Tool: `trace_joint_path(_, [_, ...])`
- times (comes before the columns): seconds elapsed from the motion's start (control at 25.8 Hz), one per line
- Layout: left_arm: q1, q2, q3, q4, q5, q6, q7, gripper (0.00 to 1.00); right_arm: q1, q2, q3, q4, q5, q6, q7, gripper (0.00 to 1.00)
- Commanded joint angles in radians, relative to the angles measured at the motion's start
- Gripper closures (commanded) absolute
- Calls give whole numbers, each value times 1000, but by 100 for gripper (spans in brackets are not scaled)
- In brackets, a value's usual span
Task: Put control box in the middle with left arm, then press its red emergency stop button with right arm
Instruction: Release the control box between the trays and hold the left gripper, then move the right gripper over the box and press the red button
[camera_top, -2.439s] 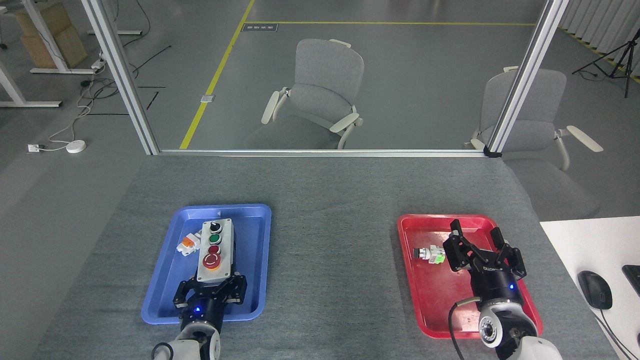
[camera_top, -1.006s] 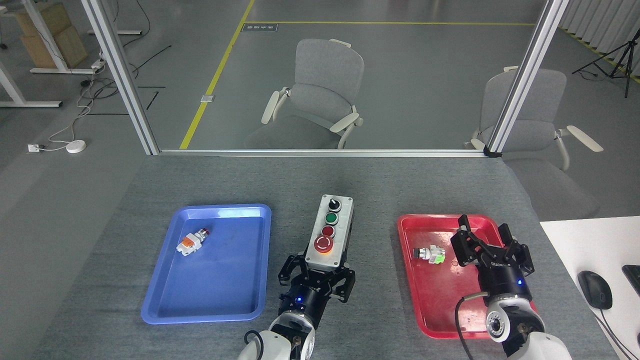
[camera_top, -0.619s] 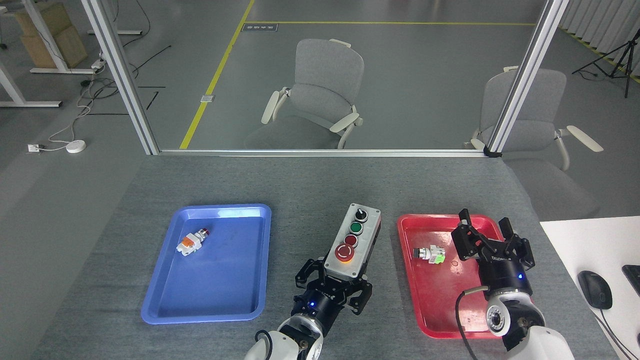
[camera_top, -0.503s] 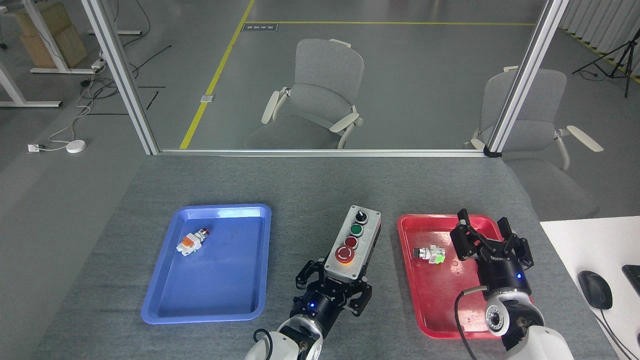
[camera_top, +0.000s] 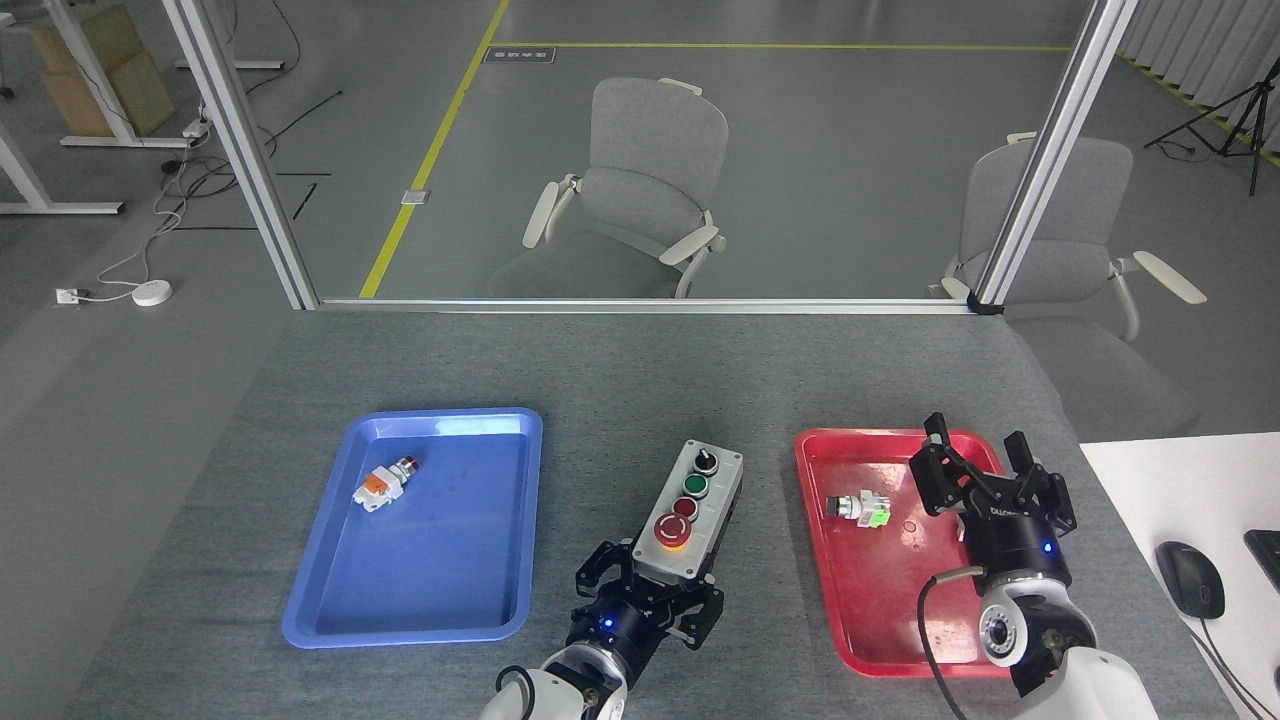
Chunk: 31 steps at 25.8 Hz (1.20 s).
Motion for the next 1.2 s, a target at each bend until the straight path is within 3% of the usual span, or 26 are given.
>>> trace_joint_path(0.0, [-8, 0, 2, 23, 2, -2, 19, 73, 1, -1, 0, -1, -1, -6, 0, 0])
trace_joint_path(0.43, [-8, 2, 0, 43, 24, -5, 19, 70, 1, -9, -1, -1, -1, -3, -2, 0])
trace_joint_path(0.46, [-8, 2, 0, 46, 25, -5, 19, 67, 1, -9, -1, 1, -1, -3, -2, 0])
trace_joint_path(0.58, [-8, 3, 2, 46, 28, 1, 19, 42, 1, -11, -1, 1, -1, -3, 0, 0])
trace_joint_path(0.89, [-8, 3, 2, 46, 39, 9, 19, 33, 1, -9, 0, 1, -1, -4, 0, 0])
trace_joint_path(1.05, [-8, 3, 2, 48, 39, 10, 19, 15, 3, -9, 0, 1, -1, -6, 0, 0])
trace_joint_path(1.16, [-8, 3, 2, 46, 50, 10, 19, 14, 3, -11, 0, 1, -1, -4, 0, 0])
